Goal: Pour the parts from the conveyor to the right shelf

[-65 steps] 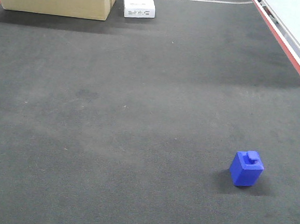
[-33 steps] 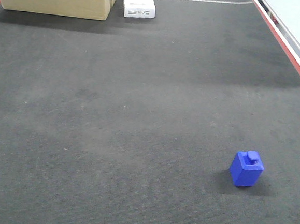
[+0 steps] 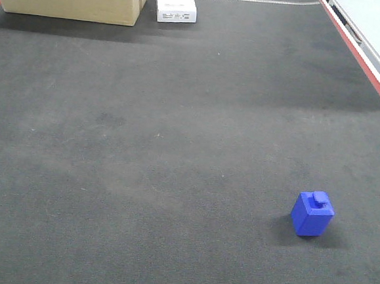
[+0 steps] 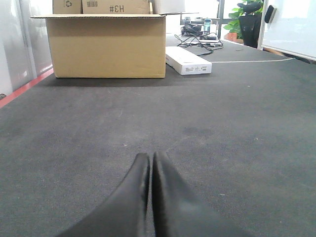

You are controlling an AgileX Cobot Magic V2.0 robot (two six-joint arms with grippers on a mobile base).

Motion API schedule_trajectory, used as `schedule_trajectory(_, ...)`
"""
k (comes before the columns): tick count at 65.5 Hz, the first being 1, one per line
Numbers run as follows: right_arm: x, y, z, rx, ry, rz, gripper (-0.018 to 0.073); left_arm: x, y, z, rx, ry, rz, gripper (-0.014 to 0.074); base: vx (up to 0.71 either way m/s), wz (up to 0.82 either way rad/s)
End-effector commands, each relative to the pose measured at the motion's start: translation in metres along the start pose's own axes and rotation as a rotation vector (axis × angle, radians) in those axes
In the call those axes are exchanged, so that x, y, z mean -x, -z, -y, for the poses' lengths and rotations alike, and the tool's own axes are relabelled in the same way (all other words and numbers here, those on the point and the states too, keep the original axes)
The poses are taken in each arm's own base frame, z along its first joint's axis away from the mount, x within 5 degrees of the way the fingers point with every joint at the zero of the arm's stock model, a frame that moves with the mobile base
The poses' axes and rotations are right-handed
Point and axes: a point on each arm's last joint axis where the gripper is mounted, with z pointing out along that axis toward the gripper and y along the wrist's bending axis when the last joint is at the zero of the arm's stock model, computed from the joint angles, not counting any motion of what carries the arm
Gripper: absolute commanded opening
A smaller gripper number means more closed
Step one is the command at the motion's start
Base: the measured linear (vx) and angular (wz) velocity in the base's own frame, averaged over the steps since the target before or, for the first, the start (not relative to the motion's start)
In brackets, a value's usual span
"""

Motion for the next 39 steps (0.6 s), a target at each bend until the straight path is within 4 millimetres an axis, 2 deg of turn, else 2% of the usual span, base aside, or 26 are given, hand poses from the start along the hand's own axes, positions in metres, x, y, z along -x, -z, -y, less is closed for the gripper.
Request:
schedule_trajectory(1, 0.007, -0.025, -0.002, 0.023, -0.064, -0.074, 0.0248, 0.017, 0.003, 0.0, -0.001, 0.015, 0.118, -0.0006, 0.0, 0.0)
schedule_trajectory(14, -0.015, -0.063, -0.005, 0.044, -0.068, -0.219, 0.0619, 0.017, 0.003, 0.0, -0.001, 0.015, 0.118, -0.0006, 0.0, 0.0)
schedule_trajectory(19, -0.023, -0.074, -0.006, 0.046, -0.067, -0.26, 0.0692, 0.017, 0.003, 0.0, -0.001, 0.015, 0.118, -0.0006, 0.0, 0.0)
schedule_trajectory(31, -0.039, -0.089, -0.009, 0.068, -0.062, -0.384, 0.0716, 0.017, 0.003, 0.0, -0.001, 0.015, 0.118, -0.0006, 0.0, 0.0)
schedule_trajectory(39, -0.048, -0.097, -0.023, 0.175, -0.004, -0.523, 0.0712, 0.017, 0.003, 0.0, -0.001, 0.015, 0.118, -0.0006, 0.0, 0.0)
